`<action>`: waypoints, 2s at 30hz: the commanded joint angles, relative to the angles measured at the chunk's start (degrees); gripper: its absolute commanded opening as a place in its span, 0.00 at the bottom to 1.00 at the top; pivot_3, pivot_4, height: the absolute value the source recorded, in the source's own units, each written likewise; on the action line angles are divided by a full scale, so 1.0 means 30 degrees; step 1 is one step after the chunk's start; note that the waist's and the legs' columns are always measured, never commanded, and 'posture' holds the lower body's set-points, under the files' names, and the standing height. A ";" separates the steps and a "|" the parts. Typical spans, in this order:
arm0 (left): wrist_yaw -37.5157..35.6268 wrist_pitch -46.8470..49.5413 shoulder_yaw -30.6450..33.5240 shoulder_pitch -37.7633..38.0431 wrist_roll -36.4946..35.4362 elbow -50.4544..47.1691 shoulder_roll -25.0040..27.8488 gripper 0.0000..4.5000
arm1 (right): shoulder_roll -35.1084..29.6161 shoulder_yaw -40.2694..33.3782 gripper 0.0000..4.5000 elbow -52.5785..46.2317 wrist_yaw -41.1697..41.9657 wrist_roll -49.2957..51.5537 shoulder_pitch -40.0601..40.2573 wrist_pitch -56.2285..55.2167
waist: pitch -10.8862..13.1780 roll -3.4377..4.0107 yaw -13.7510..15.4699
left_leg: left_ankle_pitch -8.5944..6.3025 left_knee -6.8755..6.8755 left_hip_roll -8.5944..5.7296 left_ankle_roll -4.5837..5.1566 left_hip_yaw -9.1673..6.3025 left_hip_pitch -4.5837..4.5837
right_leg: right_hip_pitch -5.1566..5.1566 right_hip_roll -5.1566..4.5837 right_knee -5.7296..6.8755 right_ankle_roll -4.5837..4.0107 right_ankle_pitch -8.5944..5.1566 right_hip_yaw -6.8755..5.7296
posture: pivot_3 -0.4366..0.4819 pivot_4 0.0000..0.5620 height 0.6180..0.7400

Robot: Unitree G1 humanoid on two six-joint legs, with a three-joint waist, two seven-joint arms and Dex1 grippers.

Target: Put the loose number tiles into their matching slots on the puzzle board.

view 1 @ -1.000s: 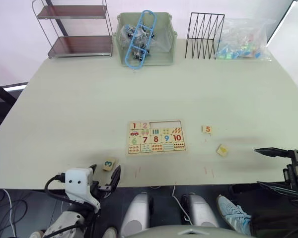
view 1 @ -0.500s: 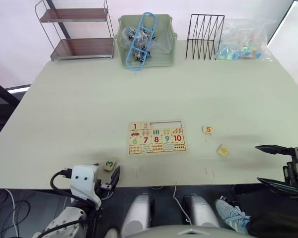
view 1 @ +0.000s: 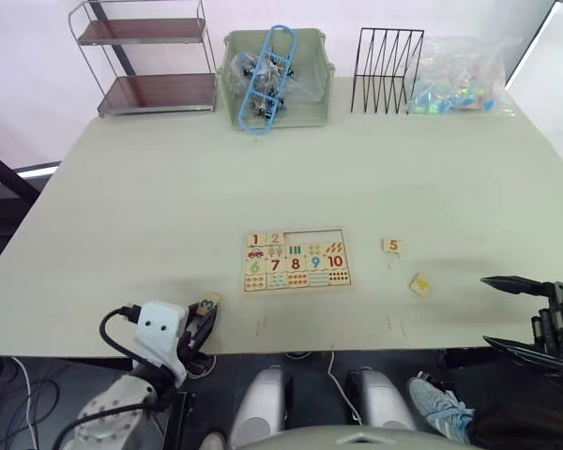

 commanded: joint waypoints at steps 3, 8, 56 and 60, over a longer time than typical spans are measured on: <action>-0.3248 -0.0734 0.1595 -0.2396 -0.1645 0.0254 0.2769 0.20 | 0.0886 -0.0678 1.00 -0.1244 -0.0387 -0.0200 -0.0083 0.0227 | 0.0018 -0.0044 0.0009 | 0.0000 0.0000 0.0030 -0.0001 0.0007 -0.0004 | -0.0002 0.0005 -0.0005 -0.0069 0.0042 0.0011 | 0.48 0.27 1.00; -0.5564 -0.0075 0.2189 -0.4908 -0.2839 0.1198 0.5335 0.20 | 0.1539 -0.0981 1.00 -0.2403 -0.1244 -0.0451 0.0442 0.0438 | 0.0018 -0.0041 -0.0004 | 0.0000 0.0000 0.0028 -0.0001 0.0007 -0.0002 | -0.0001 0.0005 -0.0002 -0.0079 0.0049 0.0015 | 0.48 0.27 1.00; -1.9668 -0.3295 -1.1811 -2.9477 0.4943 2.1348 0.3529 0.20 | 0.5714 -0.0956 1.00 -0.7790 -0.8314 -0.3050 0.2975 -0.1389 | 0.0054 -0.0097 -0.0044 | 0.0005 0.0012 -0.0072 0.0002 -0.0037 -0.0038 | -0.0007 0.0127 0.0048 0.0006 0.0092 0.0127 | 0.48 0.27 1.00; -1.9664 -0.3322 -1.2066 -2.9453 0.5614 2.1577 0.3330 0.20 | 0.5745 -0.0874 1.00 -0.7845 -0.8427 -0.3023 0.3060 -0.1449 | 0.0054 -0.0097 -0.0048 | 0.0005 0.0012 -0.0072 0.0002 -0.0037 -0.0036 | -0.0007 0.0126 0.0052 0.0006 0.0093 0.0128 | 0.48 0.27 1.00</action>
